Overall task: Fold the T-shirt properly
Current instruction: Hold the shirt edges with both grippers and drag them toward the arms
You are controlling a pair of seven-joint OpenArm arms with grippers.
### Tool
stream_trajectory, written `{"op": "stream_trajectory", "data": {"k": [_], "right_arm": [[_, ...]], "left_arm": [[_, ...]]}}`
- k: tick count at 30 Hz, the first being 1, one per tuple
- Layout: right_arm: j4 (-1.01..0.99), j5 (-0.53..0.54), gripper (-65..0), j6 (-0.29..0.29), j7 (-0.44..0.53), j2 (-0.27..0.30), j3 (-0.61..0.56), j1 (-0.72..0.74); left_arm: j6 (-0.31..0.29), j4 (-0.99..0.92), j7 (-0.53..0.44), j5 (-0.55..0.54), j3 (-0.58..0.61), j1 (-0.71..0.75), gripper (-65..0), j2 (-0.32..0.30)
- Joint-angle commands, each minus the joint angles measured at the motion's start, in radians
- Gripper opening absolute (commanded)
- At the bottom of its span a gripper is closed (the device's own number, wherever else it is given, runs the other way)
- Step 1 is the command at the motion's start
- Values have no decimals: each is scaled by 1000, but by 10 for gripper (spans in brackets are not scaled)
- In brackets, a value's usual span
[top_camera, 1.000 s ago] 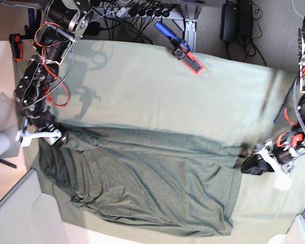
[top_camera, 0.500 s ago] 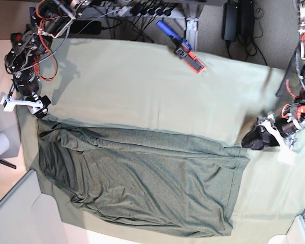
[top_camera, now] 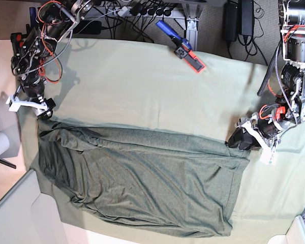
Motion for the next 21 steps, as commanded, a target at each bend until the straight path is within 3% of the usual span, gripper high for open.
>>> {"op": "stream_trajectory", "data": {"k": [1, 7, 10, 21], "right_arm": [[8, 10, -247, 5, 15, 20, 3, 13], [7, 10, -247, 5, 13, 20, 0, 12], [7, 10, -247, 5, 14, 20, 0, 13], [-30, 7, -247, 5, 42, 0, -2, 56]], "left_arm": [[23, 14, -11, 5, -19, -13, -307, -9], [23, 14, 13, -15, -129, -11, -308, -35], [21, 14, 12, -32, -129, -12, -308, -54], [20, -55, -19, -34, -52, -90, -308, -31]]}}
